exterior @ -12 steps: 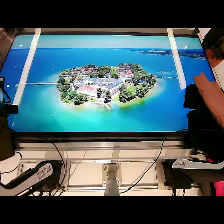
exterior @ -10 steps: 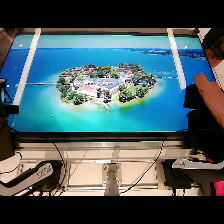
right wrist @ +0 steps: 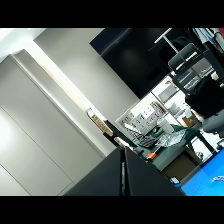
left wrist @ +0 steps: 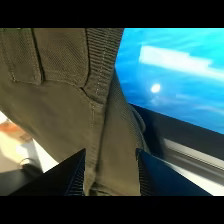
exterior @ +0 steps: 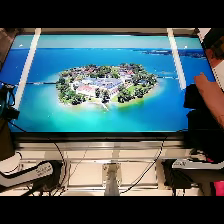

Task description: Fold the clothes and pants, and hang the long-sleeved shirts on hangers.

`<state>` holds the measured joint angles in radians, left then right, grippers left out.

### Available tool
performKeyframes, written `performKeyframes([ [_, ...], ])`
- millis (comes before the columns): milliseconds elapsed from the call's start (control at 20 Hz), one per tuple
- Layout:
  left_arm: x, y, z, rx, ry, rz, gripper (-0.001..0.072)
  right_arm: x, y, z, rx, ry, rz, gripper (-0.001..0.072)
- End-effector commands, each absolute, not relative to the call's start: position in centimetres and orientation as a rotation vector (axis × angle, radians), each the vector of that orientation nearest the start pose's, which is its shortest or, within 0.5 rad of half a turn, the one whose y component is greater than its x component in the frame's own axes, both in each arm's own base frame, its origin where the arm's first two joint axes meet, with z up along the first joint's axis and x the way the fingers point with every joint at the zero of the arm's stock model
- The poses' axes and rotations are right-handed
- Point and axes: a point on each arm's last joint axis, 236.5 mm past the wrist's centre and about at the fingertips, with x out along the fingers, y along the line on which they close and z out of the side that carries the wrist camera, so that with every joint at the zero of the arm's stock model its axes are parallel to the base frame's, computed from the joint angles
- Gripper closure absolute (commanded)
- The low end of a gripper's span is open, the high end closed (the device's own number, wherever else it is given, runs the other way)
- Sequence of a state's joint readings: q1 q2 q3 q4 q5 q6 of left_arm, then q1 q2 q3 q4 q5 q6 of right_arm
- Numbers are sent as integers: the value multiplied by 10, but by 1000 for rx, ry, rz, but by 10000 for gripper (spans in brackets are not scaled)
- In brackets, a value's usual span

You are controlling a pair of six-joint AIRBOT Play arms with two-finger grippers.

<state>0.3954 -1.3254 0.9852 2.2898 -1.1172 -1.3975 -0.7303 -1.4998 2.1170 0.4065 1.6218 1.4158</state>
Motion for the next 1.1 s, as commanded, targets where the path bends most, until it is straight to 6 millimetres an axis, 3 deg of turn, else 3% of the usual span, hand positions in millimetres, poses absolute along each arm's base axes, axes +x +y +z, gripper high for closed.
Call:
performKeyframes([
  [0,272,283,-25,696,1663,462,308,335,-9,494,824,166,1176,699],
  [150,277,297,-31,788,1680,457,308,335,-9,494,824,166,1176,698],
  [700,305,306,-84,861,1642,333,315,335,-9,494,824,166,1176,699],
  [900,301,323,-83,772,1592,436,325,335,-9,494,824,166,1176,698],
  [1050,287,337,-83,729,1605,477,325,335,-9,494,823,166,1176,699],
])
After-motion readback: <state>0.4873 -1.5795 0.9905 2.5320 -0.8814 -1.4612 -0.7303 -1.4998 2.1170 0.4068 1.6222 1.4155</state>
